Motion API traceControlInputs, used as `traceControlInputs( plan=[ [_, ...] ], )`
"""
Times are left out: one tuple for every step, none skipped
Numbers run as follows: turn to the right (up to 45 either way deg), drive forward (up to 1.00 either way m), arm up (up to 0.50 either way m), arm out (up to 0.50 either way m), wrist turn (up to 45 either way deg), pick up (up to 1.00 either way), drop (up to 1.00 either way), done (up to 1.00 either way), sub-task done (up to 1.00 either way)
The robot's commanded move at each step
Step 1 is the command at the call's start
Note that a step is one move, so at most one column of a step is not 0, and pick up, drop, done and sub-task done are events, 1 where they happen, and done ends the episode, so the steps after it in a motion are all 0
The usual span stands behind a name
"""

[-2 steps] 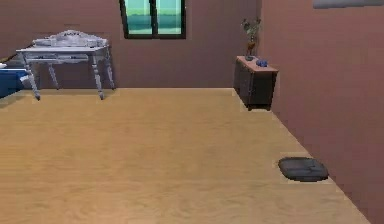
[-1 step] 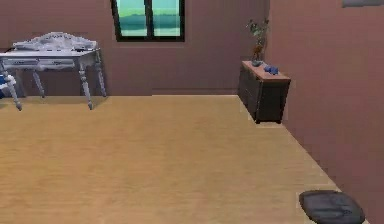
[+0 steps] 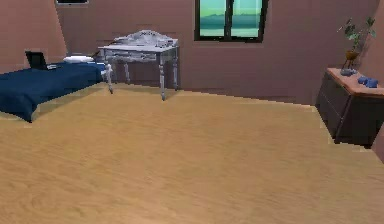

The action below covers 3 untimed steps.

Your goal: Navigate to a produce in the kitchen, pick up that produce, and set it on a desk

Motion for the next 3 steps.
traceControlInputs(
  plan=[
    [0.0, 1.00, 0.00, 0.00, 0.0, 0.00, 0.00, 0.00, 0.00],
    [0.0, 1.00, 0.00, 0.00, 0.0, 0.00, 0.00, 0.00, 0.00],
    [0.0, 1.00, 0.00, 0.00, 0.0, 0.00, 0.00, 0.00, 0.00]
  ],
)
